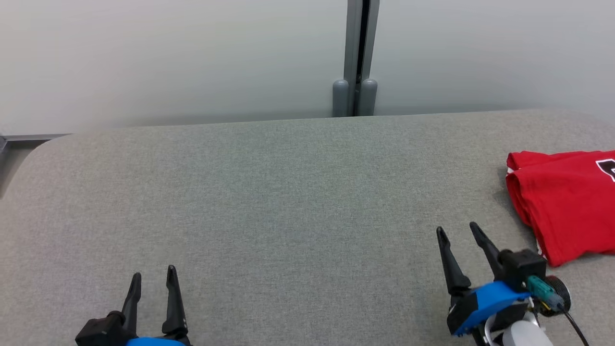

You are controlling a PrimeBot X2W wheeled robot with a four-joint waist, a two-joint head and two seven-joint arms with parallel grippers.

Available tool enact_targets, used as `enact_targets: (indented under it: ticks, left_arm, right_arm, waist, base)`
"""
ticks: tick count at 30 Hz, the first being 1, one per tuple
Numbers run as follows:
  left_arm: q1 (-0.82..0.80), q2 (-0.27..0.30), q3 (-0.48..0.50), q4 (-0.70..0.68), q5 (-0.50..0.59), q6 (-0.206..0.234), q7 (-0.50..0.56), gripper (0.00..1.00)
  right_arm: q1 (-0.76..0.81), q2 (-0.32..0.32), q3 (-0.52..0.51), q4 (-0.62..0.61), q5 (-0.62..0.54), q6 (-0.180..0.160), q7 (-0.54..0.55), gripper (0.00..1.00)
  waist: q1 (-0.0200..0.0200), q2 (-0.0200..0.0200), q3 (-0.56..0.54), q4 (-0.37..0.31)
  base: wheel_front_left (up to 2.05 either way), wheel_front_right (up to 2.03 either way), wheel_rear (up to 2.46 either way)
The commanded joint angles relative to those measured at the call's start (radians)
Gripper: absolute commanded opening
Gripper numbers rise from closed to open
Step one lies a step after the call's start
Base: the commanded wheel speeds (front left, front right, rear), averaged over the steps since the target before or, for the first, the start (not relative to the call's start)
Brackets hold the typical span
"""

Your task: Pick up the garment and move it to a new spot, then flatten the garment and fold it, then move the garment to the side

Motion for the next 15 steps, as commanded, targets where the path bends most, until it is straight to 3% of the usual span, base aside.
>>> enact_targets:
  ticks: [1,15]
  left_arm:
    - [0.014,-0.006,-0.001,0.004,-0.005,0.001,-0.004,1.00]
    - [0.026,-0.012,-0.029,0.018,-0.001,-0.007,-0.004,1.00]
  right_arm:
    - [0.043,-0.002,0.000,-0.024,0.023,0.000,-0.011,1.00]
    - [0.179,0.000,-0.029,-0.167,0.063,0.000,-0.022,1.00]
  waist:
    - [0.0001,0.0000,-0.002,0.007]
    - [0.0001,0.0000,-0.006,0.024]
  base:
    - [0.00,0.00,0.00]
    - [0.00,0.00,0.00]
